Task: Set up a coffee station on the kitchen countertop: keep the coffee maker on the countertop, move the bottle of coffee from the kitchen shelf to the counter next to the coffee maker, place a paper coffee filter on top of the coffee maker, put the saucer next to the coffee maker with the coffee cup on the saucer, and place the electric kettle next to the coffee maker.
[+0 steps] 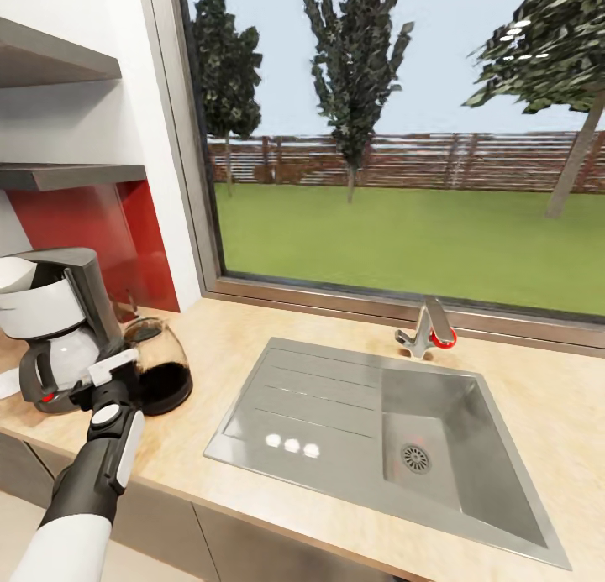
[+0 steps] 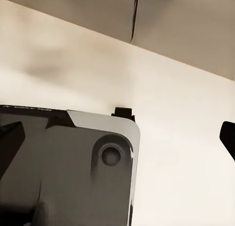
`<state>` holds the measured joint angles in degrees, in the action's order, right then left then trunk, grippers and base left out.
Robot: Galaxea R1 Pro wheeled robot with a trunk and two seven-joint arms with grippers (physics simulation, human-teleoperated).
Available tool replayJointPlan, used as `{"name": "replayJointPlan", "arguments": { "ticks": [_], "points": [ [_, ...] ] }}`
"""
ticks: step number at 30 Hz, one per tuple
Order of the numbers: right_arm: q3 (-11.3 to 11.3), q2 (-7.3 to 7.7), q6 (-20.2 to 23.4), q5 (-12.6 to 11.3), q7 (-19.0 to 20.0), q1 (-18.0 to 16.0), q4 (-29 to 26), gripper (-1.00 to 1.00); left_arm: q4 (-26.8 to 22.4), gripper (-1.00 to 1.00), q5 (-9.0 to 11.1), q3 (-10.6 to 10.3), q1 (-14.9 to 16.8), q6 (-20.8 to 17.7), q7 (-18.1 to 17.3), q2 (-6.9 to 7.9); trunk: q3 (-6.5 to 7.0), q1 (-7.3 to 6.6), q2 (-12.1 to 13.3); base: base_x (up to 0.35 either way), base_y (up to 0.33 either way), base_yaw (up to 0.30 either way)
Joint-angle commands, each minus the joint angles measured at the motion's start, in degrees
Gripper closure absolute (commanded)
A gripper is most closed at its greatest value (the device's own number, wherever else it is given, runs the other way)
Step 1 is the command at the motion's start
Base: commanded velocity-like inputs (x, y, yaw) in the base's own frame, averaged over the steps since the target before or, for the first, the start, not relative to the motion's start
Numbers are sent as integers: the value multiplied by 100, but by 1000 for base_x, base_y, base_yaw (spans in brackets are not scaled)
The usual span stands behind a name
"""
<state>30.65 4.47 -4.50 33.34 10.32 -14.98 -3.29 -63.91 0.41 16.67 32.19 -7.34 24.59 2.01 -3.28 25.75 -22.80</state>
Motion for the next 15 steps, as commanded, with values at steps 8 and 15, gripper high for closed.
{"name": "replayJointPlan", "arguments": {
  "ticks": [8, 15],
  "points": [
    [49, 1, -16, 41, 23, -4, 0, -100, -7, -100, 19, -7, -112, -35, 19, 1, -13, 4, -12, -3, 0, 0],
    [49, 1, -16, 41, 23, -4, 4, -100, -7, -100, 20, -6, -134, -31, 19, 1, -13, 4, -12, -183, 0, 0]
  ]
}}
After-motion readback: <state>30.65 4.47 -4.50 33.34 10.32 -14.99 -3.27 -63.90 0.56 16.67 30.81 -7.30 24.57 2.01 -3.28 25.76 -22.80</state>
